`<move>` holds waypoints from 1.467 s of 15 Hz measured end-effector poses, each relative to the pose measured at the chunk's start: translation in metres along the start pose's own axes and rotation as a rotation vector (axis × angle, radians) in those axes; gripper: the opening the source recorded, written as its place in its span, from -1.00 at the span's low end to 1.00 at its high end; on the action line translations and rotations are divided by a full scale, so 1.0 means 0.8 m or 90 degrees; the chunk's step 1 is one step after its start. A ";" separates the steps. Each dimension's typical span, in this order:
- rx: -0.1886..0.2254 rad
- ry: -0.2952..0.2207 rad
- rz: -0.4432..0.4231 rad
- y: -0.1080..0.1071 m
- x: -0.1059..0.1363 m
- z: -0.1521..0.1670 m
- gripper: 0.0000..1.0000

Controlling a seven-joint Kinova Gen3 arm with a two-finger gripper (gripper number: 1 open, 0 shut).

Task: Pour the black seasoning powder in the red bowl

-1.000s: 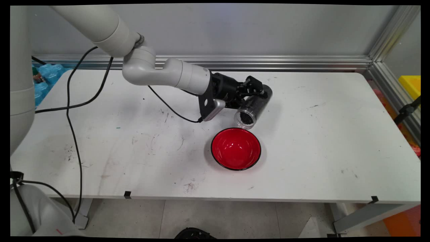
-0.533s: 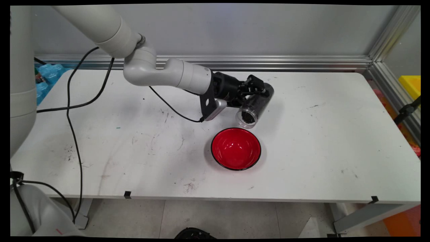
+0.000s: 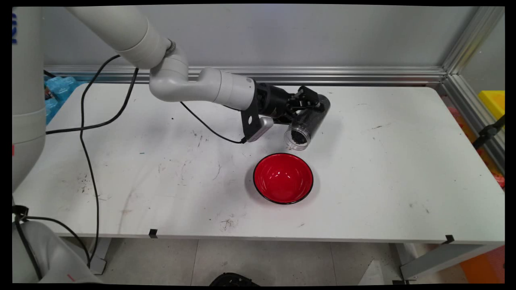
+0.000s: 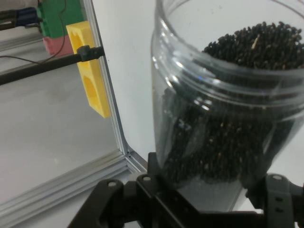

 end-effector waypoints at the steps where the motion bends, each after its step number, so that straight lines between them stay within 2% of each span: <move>1: 0.000 -0.001 0.002 0.000 -0.001 0.000 -1.00; 22: -0.009 0.007 0.022 0.006 0.010 -0.017 -1.00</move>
